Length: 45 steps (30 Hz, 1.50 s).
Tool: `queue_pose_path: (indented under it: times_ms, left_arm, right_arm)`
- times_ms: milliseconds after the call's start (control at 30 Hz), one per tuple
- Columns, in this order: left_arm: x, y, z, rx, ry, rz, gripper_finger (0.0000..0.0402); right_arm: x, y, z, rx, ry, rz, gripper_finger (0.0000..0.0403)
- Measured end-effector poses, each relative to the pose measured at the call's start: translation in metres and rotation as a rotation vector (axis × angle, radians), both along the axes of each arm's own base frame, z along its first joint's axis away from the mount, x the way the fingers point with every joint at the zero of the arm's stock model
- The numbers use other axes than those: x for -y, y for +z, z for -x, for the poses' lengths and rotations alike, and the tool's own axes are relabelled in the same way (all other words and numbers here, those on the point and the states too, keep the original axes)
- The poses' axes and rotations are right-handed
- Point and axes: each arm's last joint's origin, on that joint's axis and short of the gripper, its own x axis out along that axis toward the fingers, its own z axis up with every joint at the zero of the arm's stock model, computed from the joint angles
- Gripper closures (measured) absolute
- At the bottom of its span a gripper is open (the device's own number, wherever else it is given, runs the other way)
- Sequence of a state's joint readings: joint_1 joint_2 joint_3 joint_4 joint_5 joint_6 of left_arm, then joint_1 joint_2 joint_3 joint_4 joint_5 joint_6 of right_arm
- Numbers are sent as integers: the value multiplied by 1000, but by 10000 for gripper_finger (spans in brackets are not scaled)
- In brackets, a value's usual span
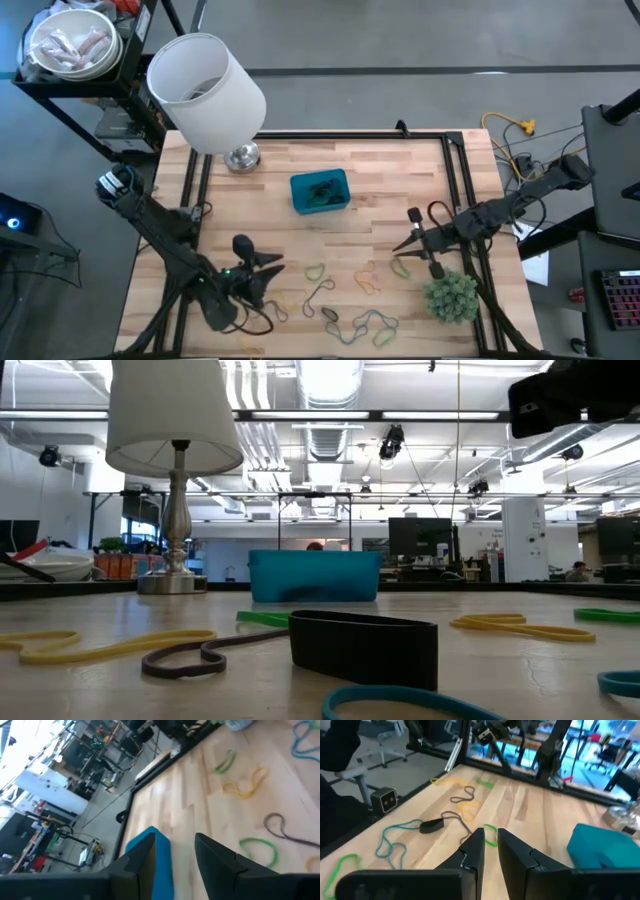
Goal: Pick and place rubber bands into bin
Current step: Put the green rubber band into the blue bin
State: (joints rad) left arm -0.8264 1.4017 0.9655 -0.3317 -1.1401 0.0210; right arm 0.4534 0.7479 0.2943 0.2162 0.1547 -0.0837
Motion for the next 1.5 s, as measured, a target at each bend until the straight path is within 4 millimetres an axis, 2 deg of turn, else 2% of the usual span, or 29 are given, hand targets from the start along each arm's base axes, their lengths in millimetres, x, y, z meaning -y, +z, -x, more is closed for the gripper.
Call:
queue_pose_path:
  times_ms: [100, 233, 500, 600, 700, 867, 967, 1500]
  left_arm:
    - [2, -9, 7, -19, -22, -18, 281]
    - [6, -13, 13, -34, -46, -33, 281]
    - [8, -13, 16, -33, -58, -33, 281]
    - [8, -12, 16, -33, -58, -33, 281]
    - [8, -12, 16, -33, -58, -32, 281]
    - [8, -12, 16, -33, -58, -32, 281]
    - [8, -12, 16, -33, -58, -32, 281]
    - [8, -12, 16, -32, -57, -31, 281]
  right_arm:
    - [-7, 5, -14, -90, -12, 0, 355]
    - [-14, 14, -31, -354, -74, 3, 355]
    - [-25, 24, -57, -865, -406, -53, 355]
    - [-33, 18, -68, -969, -448, -94, 350]
    - [-41, 3, -77, -1063, -454, -111, 338]
    - [-45, -21, -82, -1253, -512, -44, 311]
    - [-46, -28, -83, -1311, -559, -20, 296]
    - [-53, -41, -79, -1307, -609, -79, 213]
